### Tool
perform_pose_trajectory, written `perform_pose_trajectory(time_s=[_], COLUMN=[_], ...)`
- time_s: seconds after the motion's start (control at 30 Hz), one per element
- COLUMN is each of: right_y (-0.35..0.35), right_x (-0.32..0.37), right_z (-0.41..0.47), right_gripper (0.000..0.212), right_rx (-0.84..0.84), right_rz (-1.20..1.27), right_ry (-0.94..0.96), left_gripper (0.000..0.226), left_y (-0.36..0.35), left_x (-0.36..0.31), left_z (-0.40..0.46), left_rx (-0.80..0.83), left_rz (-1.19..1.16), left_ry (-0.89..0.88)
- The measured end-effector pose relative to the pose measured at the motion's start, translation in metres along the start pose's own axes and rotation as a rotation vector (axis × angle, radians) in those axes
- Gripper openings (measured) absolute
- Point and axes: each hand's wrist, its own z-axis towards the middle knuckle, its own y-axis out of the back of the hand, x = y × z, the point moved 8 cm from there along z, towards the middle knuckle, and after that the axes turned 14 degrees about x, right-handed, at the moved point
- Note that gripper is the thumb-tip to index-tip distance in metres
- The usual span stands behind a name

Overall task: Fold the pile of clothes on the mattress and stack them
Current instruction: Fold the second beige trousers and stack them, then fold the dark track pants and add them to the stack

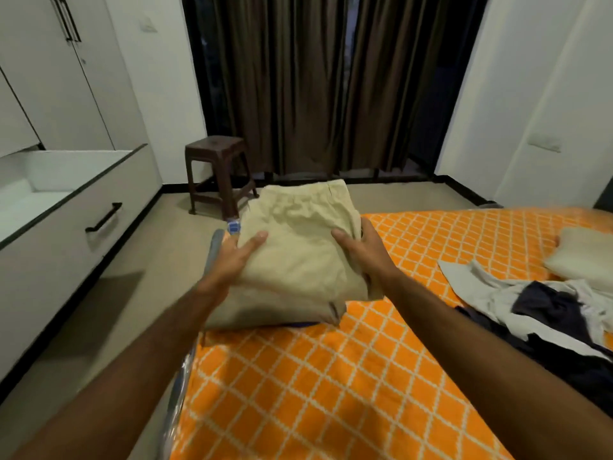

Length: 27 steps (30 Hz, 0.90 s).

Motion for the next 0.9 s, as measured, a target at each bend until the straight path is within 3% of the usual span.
perform_pose_trajectory(time_s=[0.07,0.2,0.3,0.4,0.5,0.67,0.8,0.9], right_y=[-0.012,-0.044,-0.082,-0.115,-0.118,-0.114,-0.114,-0.111], right_x=[0.020,0.002,-0.093,-0.197,-0.240,-0.254,-0.251,-0.234], right_z=[0.041,0.104,0.126,0.121,0.138,0.149,0.147,0.138], right_gripper=[0.055,0.061,0.065,0.090,0.076,0.074,0.084,0.059], right_rx=[-0.005,0.002,0.066,0.076,-0.036,-0.047,0.006,0.116], right_rz=[-0.020,-0.048,-0.114,-0.200,-0.305,-0.284,-0.270,-0.218], right_ry=[0.032,0.040,-0.192,-0.367,-0.427,-0.407,-0.442,-0.397], left_gripper=[0.019,0.044,0.045,0.064,0.065,0.059,0.061,0.058], left_y=[0.031,0.078,0.092,0.104,0.134,0.143,0.139,0.135], left_x=[-0.015,0.015,0.107,0.201,0.256,0.275,0.260,0.233], left_z=[0.019,0.059,0.083,0.087,0.108,0.124,0.116,0.094], left_rx=[-0.030,-0.012,-0.058,-0.196,-0.323,-0.342,-0.330,-0.373], left_rz=[-0.021,-0.063,-0.081,-0.018,-0.036,0.041,0.127,0.220], left_ry=[-0.011,0.062,0.200,0.337,0.399,0.379,0.369,0.344])
